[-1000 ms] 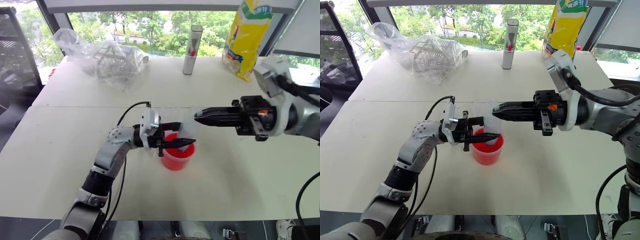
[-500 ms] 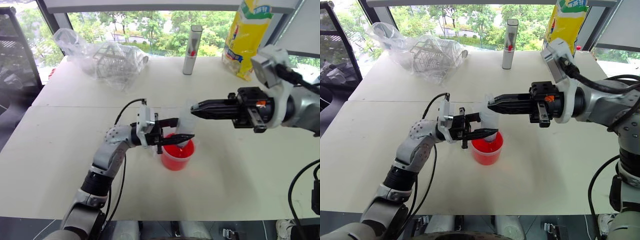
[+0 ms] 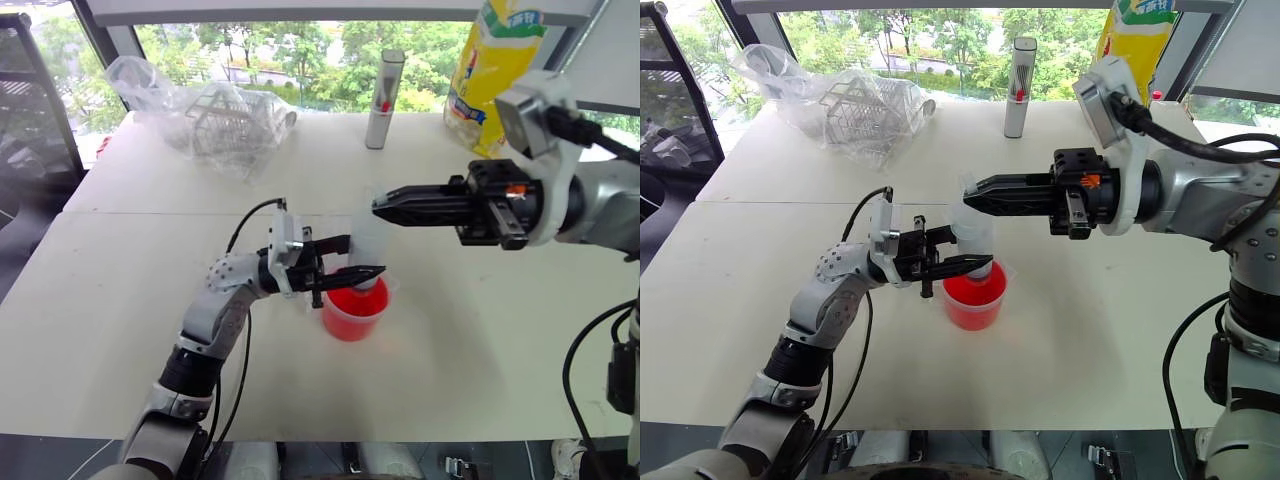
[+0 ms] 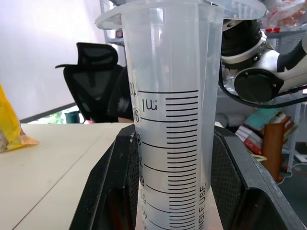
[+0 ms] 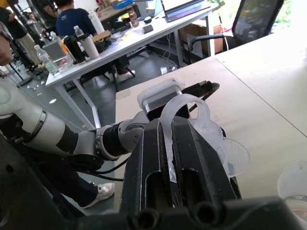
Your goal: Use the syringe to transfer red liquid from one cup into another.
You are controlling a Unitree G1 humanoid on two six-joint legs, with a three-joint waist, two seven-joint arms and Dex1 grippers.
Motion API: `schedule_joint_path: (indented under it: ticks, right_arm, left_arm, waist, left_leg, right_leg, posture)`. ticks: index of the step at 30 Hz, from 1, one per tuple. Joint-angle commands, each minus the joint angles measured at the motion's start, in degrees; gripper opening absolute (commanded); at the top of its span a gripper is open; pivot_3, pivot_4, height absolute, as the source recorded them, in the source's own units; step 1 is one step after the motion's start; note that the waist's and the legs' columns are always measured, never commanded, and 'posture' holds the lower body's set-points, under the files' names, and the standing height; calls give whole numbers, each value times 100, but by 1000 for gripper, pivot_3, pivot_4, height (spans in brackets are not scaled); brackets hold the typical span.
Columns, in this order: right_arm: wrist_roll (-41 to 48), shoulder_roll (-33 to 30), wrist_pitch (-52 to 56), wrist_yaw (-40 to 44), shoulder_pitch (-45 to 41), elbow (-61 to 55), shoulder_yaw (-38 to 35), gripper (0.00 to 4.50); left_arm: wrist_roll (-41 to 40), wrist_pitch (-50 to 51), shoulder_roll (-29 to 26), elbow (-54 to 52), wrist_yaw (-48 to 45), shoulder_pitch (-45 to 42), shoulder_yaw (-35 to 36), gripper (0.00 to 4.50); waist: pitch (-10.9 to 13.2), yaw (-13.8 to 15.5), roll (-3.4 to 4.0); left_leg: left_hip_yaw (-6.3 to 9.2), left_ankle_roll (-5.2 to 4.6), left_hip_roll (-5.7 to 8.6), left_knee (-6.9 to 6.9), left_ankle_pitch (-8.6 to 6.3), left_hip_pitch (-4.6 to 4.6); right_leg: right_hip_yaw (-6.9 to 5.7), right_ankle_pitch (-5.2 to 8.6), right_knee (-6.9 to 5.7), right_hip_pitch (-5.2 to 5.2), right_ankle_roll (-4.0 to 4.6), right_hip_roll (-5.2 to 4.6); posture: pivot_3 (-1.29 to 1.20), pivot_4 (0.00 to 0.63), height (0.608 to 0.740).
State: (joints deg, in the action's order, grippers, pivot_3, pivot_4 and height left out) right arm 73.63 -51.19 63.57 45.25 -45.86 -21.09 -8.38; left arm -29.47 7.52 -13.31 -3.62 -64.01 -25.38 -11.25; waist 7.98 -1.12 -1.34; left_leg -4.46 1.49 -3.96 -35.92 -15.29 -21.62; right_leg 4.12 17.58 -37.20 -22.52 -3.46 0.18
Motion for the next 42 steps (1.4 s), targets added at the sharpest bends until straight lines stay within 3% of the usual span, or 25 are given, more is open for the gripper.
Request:
schedule_joint_path:
  ticks: [1,23,26,33,42]
  right_arm:
    - [181,42,-233,-99,-382,71,-411,60]
    - [50,-42,-307,1,-75,-98,-453,60]
    - [14,-65,-320,33,-3,-140,-475,888]
    - [-155,-212,-399,112,277,-244,-661,4295]
    - [-106,-601,-418,-55,875,-327,-1292,4404]
  left_arm:
    - [193,168,-89,-94,-75,117,-312,1423]
    - [185,178,-79,-113,-17,88,-276,1423]
    - [184,165,-74,-108,-3,77,-256,1423]
    - [201,96,-12,-48,114,-22,-177,1423]
    - [263,-22,52,29,192,-81,-47,1423]
  waist:
    - [0,0,0]
    - [0,-2,0]
    - [0,1,0]
    - [2,7,2]
    - [2,11,3]
  left_leg:
    - [0,0,0,0,0,0]
    - [0,-2,0,2,-1,-3]
    - [0,-2,0,2,-1,-4]
    - [0,-3,1,2,-2,-10]
    - [1,-5,1,2,-3,-17]
  right_leg:
    - [0,0,0,0,0,0]
    - [0,0,2,-4,1,0]
    - [0,0,2,-4,1,0]
    - [0,0,5,-7,0,-2]
    - [-2,0,11,-10,0,-4]
  posture:
    - [0,150,740]
    - [0,150,740]
    - [0,150,740]
    - [0,150,740]
    - [0,150,740]
